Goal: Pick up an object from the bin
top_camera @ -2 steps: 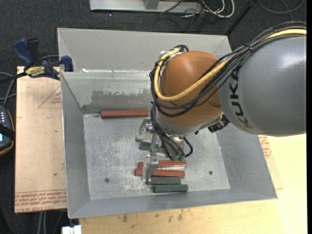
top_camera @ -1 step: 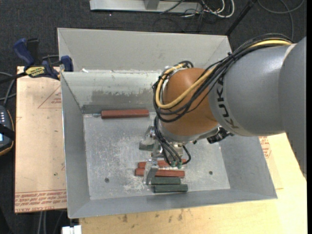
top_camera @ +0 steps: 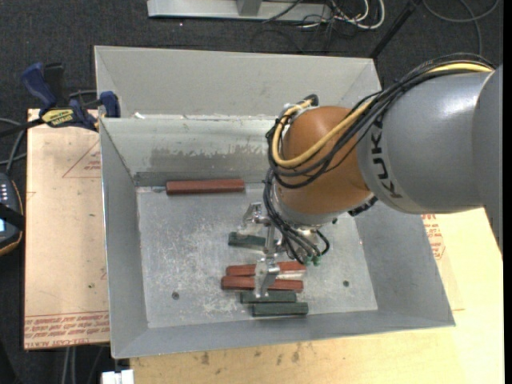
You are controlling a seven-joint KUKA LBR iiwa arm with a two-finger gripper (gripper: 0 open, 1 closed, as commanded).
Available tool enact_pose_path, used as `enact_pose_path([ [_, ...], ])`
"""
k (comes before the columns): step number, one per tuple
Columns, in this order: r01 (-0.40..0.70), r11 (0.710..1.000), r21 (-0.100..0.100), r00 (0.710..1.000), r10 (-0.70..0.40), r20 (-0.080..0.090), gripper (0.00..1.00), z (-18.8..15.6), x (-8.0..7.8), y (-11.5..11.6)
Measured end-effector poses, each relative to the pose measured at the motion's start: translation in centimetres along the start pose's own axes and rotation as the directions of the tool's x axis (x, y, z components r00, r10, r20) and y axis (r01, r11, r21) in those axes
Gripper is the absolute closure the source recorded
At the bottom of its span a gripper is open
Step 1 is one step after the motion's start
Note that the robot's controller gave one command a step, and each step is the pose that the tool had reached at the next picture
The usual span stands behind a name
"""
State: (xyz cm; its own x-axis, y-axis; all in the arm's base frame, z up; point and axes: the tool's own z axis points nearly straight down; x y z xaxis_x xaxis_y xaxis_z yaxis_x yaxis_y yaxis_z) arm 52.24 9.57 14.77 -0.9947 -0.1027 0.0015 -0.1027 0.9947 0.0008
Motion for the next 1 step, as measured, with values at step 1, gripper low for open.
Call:
enact_pose_path([
  [1,0.113,0.994,0.0,0.994,-0.113,0.001,0.0,-0.06,0.85,-1.59],
])
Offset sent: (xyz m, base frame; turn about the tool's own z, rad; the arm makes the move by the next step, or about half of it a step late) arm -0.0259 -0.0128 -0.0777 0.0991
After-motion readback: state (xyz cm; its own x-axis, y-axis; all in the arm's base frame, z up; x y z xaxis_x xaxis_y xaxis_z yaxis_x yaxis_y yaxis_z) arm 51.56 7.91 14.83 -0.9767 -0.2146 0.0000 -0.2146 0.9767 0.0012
